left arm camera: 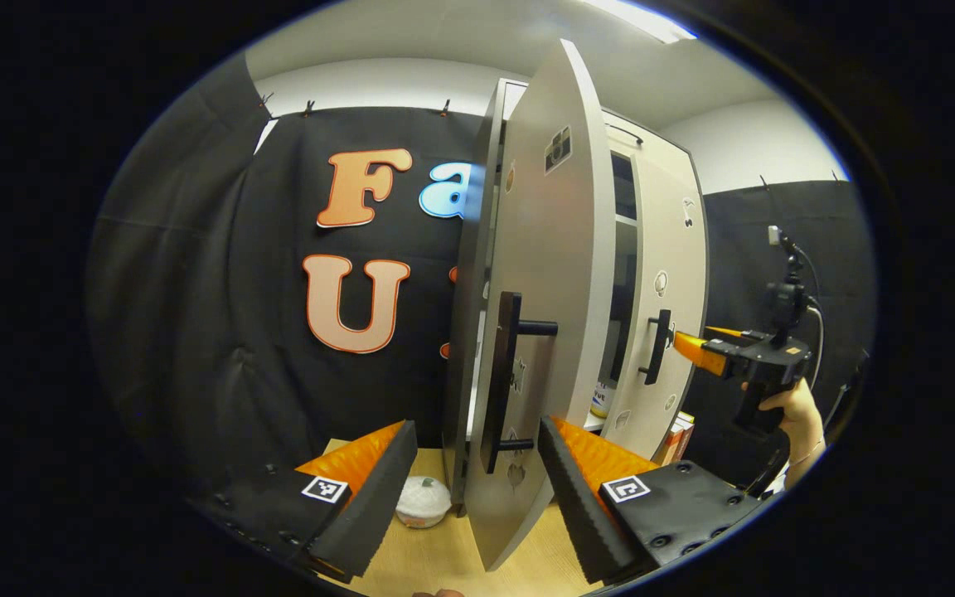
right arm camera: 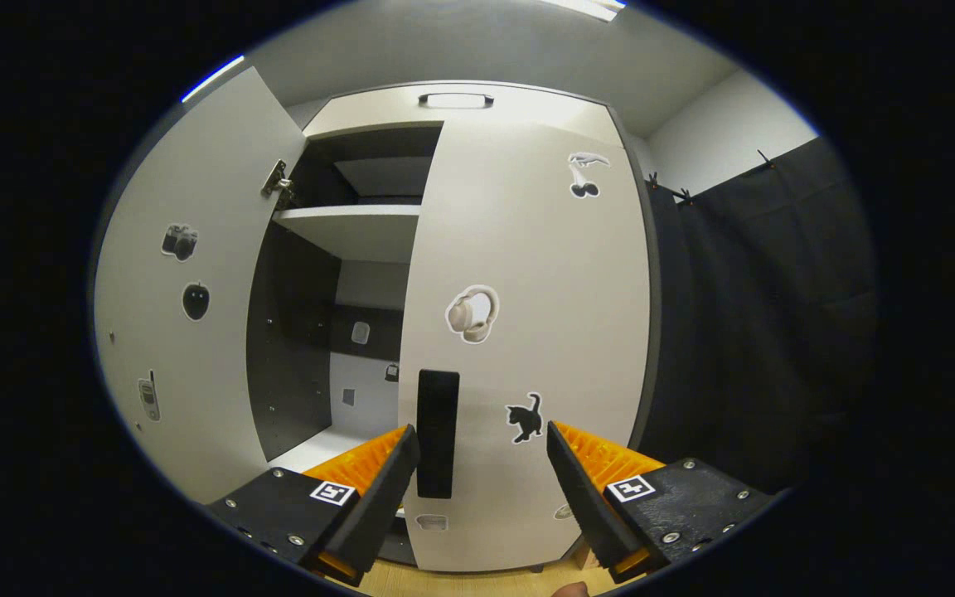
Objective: Grab one shoe with the right hand and put it into the shoe cabinet, grab the other shoe with the left hand and put it into the shoe cabinet; then close the right door with the right hand and the left door with the left hand.
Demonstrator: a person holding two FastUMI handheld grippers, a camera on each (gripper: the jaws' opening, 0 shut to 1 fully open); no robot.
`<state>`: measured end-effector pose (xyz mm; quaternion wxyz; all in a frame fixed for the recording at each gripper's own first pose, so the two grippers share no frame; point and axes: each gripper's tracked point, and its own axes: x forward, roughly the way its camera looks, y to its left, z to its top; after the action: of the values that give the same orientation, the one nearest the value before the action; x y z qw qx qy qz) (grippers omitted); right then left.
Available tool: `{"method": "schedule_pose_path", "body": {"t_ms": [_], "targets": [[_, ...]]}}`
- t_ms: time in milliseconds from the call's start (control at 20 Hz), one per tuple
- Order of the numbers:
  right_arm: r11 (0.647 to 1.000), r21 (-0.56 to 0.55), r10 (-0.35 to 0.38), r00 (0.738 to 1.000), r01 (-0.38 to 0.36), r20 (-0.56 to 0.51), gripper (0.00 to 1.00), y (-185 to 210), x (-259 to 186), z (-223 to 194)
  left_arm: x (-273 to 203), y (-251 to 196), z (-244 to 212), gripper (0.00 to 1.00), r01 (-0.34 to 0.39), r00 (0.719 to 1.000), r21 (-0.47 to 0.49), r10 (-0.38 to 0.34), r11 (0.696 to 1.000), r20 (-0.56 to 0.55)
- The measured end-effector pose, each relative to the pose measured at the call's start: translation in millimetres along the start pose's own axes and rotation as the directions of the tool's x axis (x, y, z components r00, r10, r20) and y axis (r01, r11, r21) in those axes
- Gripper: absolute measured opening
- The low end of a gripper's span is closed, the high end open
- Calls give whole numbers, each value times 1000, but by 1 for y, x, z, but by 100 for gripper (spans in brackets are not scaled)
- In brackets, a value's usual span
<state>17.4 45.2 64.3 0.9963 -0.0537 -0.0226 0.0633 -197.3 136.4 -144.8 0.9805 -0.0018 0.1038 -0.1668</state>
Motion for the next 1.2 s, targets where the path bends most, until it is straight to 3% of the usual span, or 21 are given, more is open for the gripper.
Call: {"method": "schedule_pose_path", "body": {"t_ms": [350, 450, 550, 650, 800, 900, 950, 1200], "targets": [[1000, 15, -26, 998, 25, 60, 94, -45, -42, 32, 11, -39, -6, 98, 70, 997, -59, -70, 996, -11], [999, 19, -42, 996, 40, 73, 94, -59, -51, 37, 18, -51, -5, 92, 85, 996, -47, -85, 995, -11], [998, 30, -54, 995, 52, 79, 94, -72, -59, 40, 28, -59, -7, 98, 72, 997, -20, -72, 997, -17], [998, 37, -62, 995, 59, 82, 95, -83, -64, 41, 34, -68, -9, 95, 63, 998, -6, -63, 998, -19], [997, 45, -67, 994, 64, 81, 95, -99, -72, 41, 44, -85, -14, 92, 82, 996, -36, -83, 996, -22], [996, 50, -80, 994, 76, 75, 95, -112, -75, 40, 53, -97, -15, 93, 101, 994, -54, -103, 993, -23], [995, 48, -90, 993, 86, 75, 95, -119, -77, 40, 59, -101, -16, 98, 108, 994, -67, -110, 992, -21], [990, 44, -139, 988, 136, 62, 94, -156, -84, 37, 95, -136, -26, 96, 135, 989, -131, -141, 982, -33]]}}
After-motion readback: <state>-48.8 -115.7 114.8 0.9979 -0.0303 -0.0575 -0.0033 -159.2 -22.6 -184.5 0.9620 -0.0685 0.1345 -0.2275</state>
